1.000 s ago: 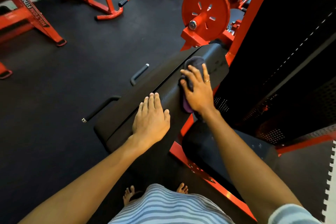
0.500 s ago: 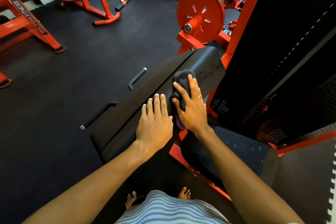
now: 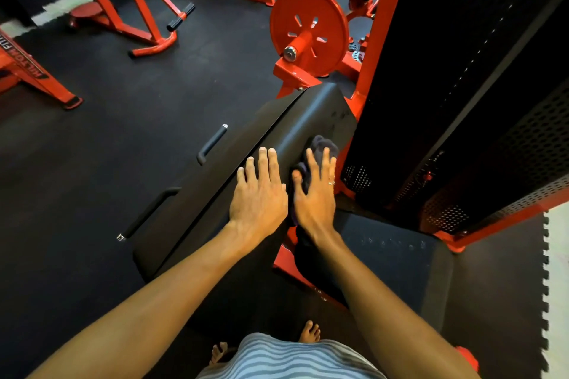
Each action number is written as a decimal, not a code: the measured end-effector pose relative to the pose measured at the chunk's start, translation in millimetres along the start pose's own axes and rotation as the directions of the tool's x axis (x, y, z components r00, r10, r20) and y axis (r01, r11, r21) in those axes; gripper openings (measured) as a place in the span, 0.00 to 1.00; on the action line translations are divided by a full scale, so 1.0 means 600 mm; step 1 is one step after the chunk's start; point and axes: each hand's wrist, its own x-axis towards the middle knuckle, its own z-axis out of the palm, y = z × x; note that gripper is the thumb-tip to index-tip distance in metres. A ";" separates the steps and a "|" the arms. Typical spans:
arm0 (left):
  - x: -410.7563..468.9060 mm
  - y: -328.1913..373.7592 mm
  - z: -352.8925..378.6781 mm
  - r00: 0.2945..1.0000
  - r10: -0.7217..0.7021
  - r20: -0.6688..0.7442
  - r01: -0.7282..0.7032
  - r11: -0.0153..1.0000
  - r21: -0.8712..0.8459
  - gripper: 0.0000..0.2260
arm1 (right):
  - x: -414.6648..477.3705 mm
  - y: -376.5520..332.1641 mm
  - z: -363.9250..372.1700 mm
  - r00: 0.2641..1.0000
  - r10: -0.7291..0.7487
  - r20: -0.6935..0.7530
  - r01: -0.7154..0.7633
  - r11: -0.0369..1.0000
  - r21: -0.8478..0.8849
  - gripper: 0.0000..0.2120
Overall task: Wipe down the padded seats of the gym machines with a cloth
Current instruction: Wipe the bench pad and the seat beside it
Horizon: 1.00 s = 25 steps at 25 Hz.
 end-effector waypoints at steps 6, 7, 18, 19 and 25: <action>0.055 0.017 0.000 0.999 0.050 -0.017 -0.050 0.999 0.006 0.33 | 0.138 -0.001 -0.038 0.979 -0.192 0.064 0.199 0.969 -0.145 0.27; 0.066 0.019 -0.001 0.998 0.057 -0.014 -0.057 0.998 -0.005 0.33 | 0.159 0.006 -0.045 0.993 -0.114 0.041 0.118 0.986 -0.120 0.27; 0.183 0.017 -0.007 0.965 0.259 -0.042 -0.262 0.952 -0.157 0.29 | 0.123 0.020 -0.034 0.991 -0.134 0.013 0.134 0.988 -0.080 0.27; 0.197 0.017 -0.009 0.958 0.282 -0.043 -0.285 0.940 -0.186 0.29 | 0.145 0.022 -0.041 0.982 -0.184 0.034 0.186 0.976 -0.108 0.27; 0.236 0.025 -0.012 0.951 0.307 -0.046 -0.306 0.903 -0.302 0.29 | 0.238 0.053 -0.060 0.989 0.139 -0.058 -0.140 0.990 0.001 0.28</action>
